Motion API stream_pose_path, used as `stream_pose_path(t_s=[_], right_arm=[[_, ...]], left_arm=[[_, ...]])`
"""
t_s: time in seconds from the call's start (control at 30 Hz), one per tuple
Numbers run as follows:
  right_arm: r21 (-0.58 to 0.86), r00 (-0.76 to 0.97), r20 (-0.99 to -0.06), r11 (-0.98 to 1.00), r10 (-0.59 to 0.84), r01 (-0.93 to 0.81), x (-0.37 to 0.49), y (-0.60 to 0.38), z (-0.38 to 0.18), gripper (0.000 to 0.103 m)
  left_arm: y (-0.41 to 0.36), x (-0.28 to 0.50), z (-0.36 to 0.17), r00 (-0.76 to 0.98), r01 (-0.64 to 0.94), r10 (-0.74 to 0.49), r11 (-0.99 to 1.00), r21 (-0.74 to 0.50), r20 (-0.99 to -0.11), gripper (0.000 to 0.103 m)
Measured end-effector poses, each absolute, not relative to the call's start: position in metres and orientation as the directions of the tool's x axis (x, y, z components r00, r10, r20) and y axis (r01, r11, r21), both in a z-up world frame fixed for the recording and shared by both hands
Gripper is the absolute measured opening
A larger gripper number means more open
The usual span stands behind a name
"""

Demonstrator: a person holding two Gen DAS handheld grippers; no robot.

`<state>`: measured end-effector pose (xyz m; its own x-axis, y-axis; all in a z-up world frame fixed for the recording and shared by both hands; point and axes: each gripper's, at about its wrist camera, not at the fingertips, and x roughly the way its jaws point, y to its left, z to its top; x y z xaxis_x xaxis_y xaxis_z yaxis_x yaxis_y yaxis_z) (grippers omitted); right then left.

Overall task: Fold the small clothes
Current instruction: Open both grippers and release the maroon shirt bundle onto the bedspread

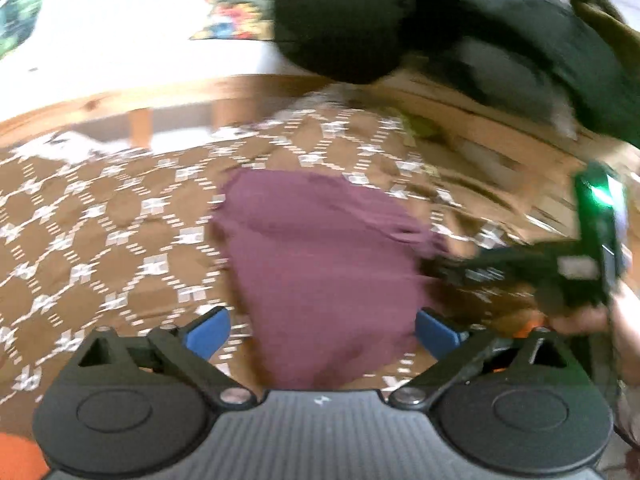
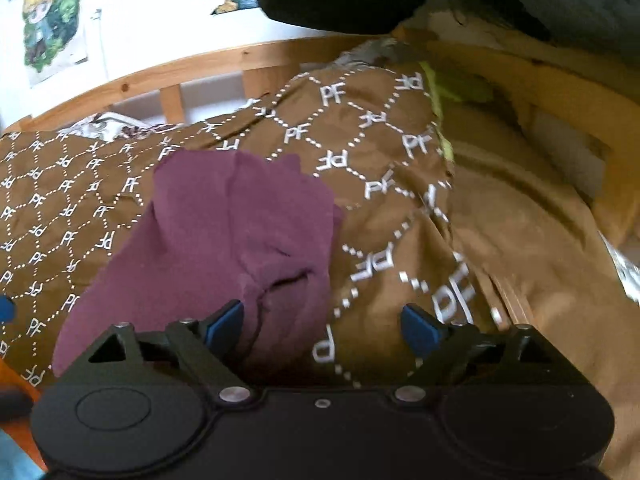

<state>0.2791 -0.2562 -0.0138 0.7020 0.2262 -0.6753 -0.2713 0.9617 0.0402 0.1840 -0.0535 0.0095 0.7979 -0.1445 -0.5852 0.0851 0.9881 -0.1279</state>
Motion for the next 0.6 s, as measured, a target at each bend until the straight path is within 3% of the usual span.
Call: stream_pose_path(t_s=[0.3, 0.6], right_arm=[[-0.101, 0.776, -0.619, 0.968, 0.12, -0.23, 0.252, -0.245, -0.016, 0.101], [-0.135, 0.786, -0.612, 0.967, 0.09, -0.216, 0.247, -0.242, -0.013, 0.102]], left_arm=[[0.009, 0.188, -0.019, 0.676, -0.144, -0.132, 0.941, -0.305, -0.725, 0.102], [0.013, 0.184, -0.029, 0.62, -0.189, -0.093, 0.946, -0.263, -0.779, 0.102]])
